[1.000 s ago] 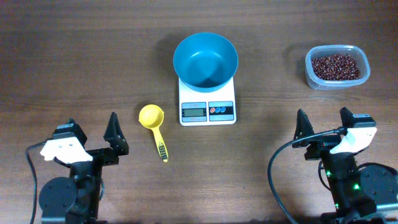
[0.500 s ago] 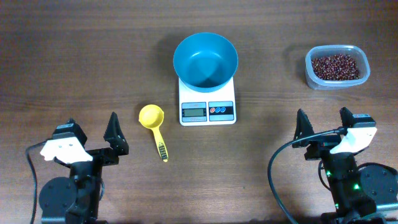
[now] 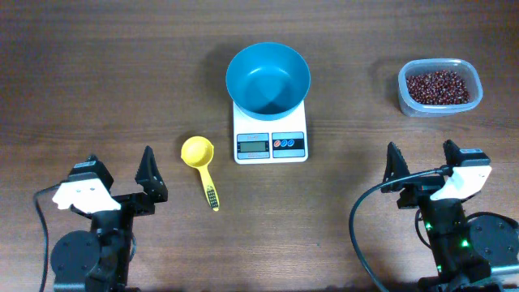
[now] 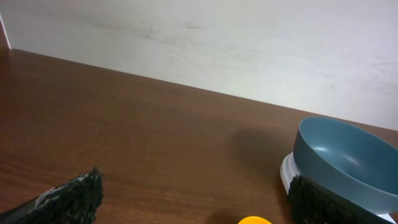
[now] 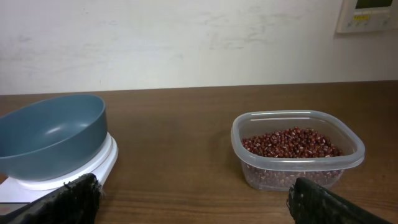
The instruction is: Scoop item into bowl and weigh 50g on scale
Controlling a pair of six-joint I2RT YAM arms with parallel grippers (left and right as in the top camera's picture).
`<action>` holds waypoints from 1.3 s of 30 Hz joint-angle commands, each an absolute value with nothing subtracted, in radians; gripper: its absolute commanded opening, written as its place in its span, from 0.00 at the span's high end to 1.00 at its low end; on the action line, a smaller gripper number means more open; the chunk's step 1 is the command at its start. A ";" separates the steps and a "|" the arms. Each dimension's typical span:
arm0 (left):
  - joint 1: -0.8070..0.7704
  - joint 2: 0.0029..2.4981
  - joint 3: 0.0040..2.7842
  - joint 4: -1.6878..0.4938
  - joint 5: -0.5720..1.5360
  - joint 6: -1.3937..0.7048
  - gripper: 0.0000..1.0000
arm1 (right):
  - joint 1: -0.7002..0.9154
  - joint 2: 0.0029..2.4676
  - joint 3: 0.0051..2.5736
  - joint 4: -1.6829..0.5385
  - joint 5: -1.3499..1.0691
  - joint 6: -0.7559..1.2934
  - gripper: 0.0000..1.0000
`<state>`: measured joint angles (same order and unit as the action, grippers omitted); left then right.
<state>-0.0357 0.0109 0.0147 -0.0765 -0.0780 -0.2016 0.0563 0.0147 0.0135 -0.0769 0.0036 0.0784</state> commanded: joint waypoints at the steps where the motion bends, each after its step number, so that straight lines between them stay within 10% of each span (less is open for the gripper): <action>1: -0.029 0.005 0.009 -0.084 -0.025 -0.192 0.01 | 0.065 0.004 0.006 -0.080 0.012 0.082 0.01; 12: -0.029 0.136 0.263 -0.313 0.133 -0.272 0.01 | 0.065 0.004 0.006 -0.080 0.012 0.082 0.01; 27: -0.030 1.124 1.197 -1.131 0.141 -0.242 0.01 | 0.065 0.004 0.006 -0.080 0.012 0.082 0.01; 39: -0.030 1.547 1.182 -1.099 0.263 -0.237 0.01 | 0.065 0.004 0.006 -0.080 0.012 0.082 0.01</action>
<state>-0.0360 1.4734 1.1831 -1.1252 0.2367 -0.2493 0.0563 0.0120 0.0135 -0.0772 0.0036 0.0788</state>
